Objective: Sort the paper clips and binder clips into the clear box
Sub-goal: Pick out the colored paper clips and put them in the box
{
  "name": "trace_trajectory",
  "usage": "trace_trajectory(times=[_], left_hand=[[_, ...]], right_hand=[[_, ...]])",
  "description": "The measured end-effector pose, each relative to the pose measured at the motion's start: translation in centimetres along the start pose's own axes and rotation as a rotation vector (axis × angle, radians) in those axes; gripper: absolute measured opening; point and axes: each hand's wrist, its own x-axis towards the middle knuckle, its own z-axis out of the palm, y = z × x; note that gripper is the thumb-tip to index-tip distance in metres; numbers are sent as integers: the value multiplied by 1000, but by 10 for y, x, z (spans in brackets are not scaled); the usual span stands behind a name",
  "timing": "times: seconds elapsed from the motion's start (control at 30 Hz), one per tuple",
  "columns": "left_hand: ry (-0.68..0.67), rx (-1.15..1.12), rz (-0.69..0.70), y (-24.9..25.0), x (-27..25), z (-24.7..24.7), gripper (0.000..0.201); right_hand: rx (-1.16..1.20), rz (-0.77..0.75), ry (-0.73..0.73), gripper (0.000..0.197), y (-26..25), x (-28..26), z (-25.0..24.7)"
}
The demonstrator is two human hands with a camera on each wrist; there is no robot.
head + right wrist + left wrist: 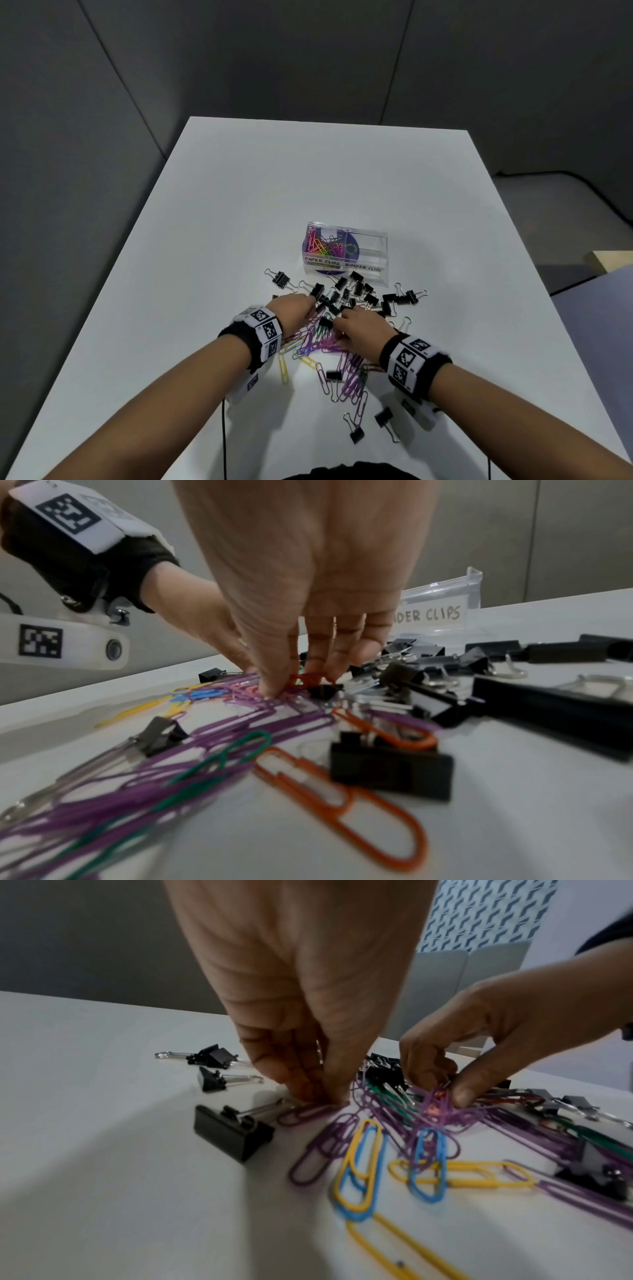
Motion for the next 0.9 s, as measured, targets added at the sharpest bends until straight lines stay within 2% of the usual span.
trace_trajectory(times=[0.07,0.13,0.3,0.37,0.47,0.57,0.63,0.67,0.77,0.9], left_hand=[[14,11,13,-2,-4,1,26],[47,5,42,-6,-12,1,32],[111,-89,43,-23,-27,4,15],[90,-113,44,-28,-32,8,21],[52,-81,38,-31,-44,17,14],[60,-27,13,-32,-57,29,44],[87,-2,-3,-32,-60,34,59],[101,-1,-12,-32,-59,35,57],[130,0,-24,-27,-53,33,46],[131,32,-29,-20,-43,25,36]], right_hand=[[19,-21,14,24,2,-1,-3],[64,-21,29,19,5,-4,-8],[230,62,38,5,11,-14,-18],[275,103,28,10,12,-16,-18],[318,162,29,14,13,-17,-12],[362,200,49,21,14,-18,-10],[330,176,63,14,13,-18,-11],[307,159,73,9,11,-19,-12],[258,153,116,23,11,-18,-13],[270,159,118,20,14,-15,-16]])
